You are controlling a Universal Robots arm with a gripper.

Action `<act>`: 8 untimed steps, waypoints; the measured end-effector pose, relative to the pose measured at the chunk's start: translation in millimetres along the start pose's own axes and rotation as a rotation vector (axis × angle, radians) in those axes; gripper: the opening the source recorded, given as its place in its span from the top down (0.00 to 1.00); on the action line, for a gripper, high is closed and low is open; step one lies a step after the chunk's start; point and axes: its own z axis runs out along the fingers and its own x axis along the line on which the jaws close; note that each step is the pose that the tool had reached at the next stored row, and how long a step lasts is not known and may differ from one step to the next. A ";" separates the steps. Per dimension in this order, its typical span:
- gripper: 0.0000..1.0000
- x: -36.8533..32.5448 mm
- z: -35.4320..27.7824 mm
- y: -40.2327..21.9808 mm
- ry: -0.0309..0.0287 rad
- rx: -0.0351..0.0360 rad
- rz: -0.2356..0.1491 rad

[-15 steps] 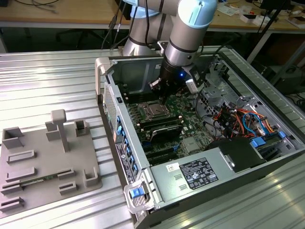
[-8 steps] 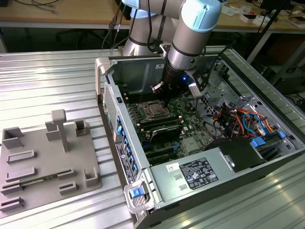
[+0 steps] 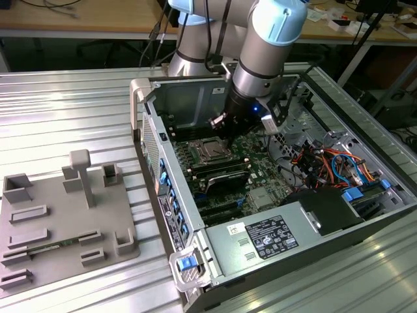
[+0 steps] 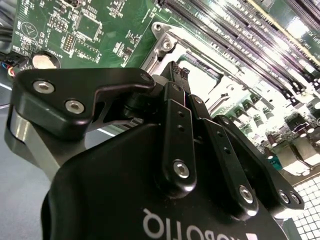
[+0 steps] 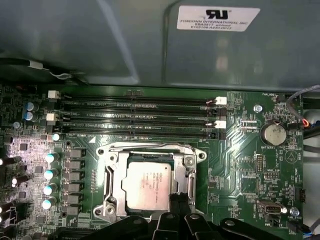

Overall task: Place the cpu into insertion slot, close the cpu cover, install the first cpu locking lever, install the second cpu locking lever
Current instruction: 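Install the second cpu locking lever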

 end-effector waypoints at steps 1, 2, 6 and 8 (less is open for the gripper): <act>0.89 0.1 -0.8 -1.6 0.0000 0.0002 0.000; 0.89 0.1 -1.7 -2.3 0.0001 0.0005 0.000; 0.89 0.1 -8.3 -4.0 0.0003 0.0082 0.000; 0.89 0.0 -12.3 -4.4 0.0005 0.0139 0.000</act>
